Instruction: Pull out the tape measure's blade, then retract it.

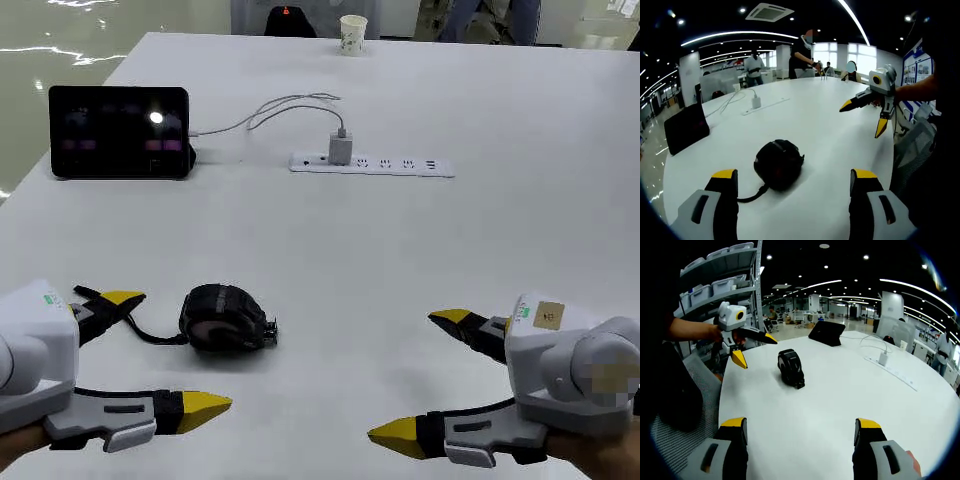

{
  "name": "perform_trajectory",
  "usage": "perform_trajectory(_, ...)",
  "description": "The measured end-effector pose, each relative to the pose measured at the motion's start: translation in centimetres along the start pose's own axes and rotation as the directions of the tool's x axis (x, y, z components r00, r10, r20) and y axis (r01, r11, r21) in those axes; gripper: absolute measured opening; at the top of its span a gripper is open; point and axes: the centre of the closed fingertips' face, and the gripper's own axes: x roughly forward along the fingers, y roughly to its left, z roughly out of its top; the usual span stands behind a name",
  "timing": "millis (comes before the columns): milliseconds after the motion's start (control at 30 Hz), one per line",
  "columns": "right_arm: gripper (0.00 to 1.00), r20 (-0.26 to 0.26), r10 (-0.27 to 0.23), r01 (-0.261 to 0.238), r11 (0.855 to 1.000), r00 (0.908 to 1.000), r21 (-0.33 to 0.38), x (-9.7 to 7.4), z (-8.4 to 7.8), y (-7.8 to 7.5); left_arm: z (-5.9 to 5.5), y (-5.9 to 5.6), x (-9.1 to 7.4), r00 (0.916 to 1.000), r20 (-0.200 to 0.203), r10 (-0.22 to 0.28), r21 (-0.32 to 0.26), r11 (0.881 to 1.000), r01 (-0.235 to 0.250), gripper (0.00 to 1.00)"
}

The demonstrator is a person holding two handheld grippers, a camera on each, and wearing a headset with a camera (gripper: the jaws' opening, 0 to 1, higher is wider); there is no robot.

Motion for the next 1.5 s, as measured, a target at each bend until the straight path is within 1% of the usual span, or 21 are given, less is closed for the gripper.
perform_trajectory(200,0.81,-0.018,0.022,-0.023,0.999,0.9996,-0.035,0.8,0.1,-0.1,0.0,0.4,0.3,0.9998,-0.01,-0.019,0.016,1.0,0.019,0.83)
perform_trajectory(433,0.78,-0.024,0.044,-0.046,0.997,0.9987,-0.065,1.8,0.5,-0.5,0.2,0.8,0.7,0.9989,-0.02,-0.042,0.037,0.998,0.043,0.76)
perform_trajectory(600,0.73,-0.033,0.063,-0.066,0.993,0.9975,-0.097,2.6,0.8,-0.7,0.1,1.1,1.0,0.9977,-0.035,-0.059,0.051,0.997,0.061,0.71)
perform_trajectory(700,0.69,-0.035,0.08,-0.083,0.989,0.9962,-0.119,3.1,1.0,-0.7,0.0,1.4,1.3,0.9968,-0.046,-0.065,0.064,0.996,0.068,0.69)
perform_trajectory(800,0.68,-0.039,0.094,-0.098,0.985,0.9948,-0.141,3.7,1.2,-0.9,0.0,1.6,1.5,0.9956,-0.058,-0.074,0.077,0.994,0.078,0.64)
perform_trajectory(900,0.67,-0.044,0.112,-0.117,0.981,0.9928,-0.158,4.3,1.4,-0.9,0.2,1.8,1.8,0.9947,-0.062,-0.082,0.086,0.992,0.087,0.64)
perform_trajectory(1100,0.62,-0.051,0.139,-0.146,0.972,0.989,-0.185,5.4,1.7,-1.0,0.3,2.3,2.4,0.9922,-0.079,-0.097,0.103,0.989,0.104,0.58)
perform_trajectory(1200,0.58,-0.05,0.151,-0.158,0.966,0.9872,-0.202,6.0,1.9,-1.0,0.3,2.6,2.6,0.9902,-0.093,-0.104,0.107,0.988,0.114,0.53)
perform_trajectory(1367,0.55,-0.052,0.171,-0.178,0.96,0.9839,-0.218,6.8,2.2,-1.1,0.4,2.8,3.0,0.9862,-0.109,-0.125,0.122,0.983,0.138,0.51)
perform_trajectory(1500,0.48,-0.06,0.191,-0.199,0.952,0.9798,-0.234,7.4,2.3,-1.0,0.3,2.9,3.3,0.982,-0.128,-0.139,0.141,0.978,0.156,0.49)
